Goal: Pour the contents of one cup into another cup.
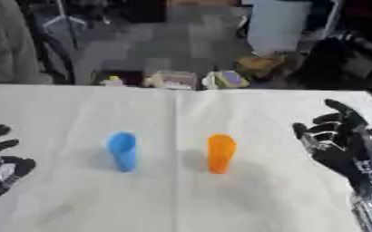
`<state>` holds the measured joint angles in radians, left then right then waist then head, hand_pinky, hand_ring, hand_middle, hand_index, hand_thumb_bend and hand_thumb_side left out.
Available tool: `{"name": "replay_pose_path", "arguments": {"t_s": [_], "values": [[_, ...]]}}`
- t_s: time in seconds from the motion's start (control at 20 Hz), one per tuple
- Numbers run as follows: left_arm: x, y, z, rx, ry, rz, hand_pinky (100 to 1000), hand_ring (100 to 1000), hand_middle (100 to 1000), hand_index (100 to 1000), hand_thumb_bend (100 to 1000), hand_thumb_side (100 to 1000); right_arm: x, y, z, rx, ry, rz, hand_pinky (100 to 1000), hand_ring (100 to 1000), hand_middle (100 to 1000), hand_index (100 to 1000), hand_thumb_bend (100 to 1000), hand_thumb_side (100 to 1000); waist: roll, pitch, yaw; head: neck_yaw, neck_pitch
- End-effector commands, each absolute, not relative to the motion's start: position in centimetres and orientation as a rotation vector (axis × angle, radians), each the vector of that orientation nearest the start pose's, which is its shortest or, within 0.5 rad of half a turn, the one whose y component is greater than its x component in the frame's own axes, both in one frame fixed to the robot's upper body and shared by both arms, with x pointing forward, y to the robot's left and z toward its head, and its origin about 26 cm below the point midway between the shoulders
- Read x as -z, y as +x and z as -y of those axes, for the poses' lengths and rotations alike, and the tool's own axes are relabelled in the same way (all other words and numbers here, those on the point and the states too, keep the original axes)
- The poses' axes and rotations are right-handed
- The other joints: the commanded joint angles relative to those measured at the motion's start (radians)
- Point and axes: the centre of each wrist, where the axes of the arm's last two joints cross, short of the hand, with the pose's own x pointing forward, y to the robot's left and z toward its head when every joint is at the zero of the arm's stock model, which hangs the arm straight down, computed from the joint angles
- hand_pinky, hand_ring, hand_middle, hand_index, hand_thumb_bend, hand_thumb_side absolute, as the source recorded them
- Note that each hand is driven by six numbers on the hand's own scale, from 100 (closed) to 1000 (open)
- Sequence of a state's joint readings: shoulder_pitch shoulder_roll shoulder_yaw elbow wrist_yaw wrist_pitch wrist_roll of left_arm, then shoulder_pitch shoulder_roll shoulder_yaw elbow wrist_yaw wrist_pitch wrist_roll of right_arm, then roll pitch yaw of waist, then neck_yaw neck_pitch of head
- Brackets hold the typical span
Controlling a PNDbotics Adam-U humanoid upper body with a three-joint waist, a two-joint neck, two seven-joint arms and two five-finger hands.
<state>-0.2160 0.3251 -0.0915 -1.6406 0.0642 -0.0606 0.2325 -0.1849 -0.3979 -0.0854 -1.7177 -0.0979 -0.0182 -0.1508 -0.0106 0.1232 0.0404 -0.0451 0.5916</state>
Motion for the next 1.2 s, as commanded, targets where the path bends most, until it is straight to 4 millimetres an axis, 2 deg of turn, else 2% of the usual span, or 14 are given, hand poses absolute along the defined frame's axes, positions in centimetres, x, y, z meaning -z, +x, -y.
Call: {"name": "replay_pose_path", "arguments": {"t_s": [0.05, 0.6, 1.2], "values": [[-9.2, 33.0, -27.4, 0.176, 0.254, 1.931, 587, 779, 824, 868, 980, 358, -12.6, 31.6, 33.2, -0.108, -0.36, 1.965, 536, 574, 558, 880, 452, 184, 0.001, -0.009, -0.002, 0.002, -0.006], [-9.5, 34.5, -25.5, 0.262, 0.245, 1.927, 594, 781, 826, 863, 969, 323, -12.6, 31.6, 33.1, -0.118, -0.348, 1.966, 536, 574, 557, 880, 445, 191, 0.0, -0.01, -0.005, 0.009, -0.005], [-7.4, 38.0, -21.9, 0.348, 0.209, 1.879, 590, 778, 825, 861, 959, 289, -12.6, 31.6, 32.7, -0.124, -0.328, 1.968, 536, 573, 556, 881, 438, 194, -0.011, -0.008, -0.014, 0.022, -0.009]]}}
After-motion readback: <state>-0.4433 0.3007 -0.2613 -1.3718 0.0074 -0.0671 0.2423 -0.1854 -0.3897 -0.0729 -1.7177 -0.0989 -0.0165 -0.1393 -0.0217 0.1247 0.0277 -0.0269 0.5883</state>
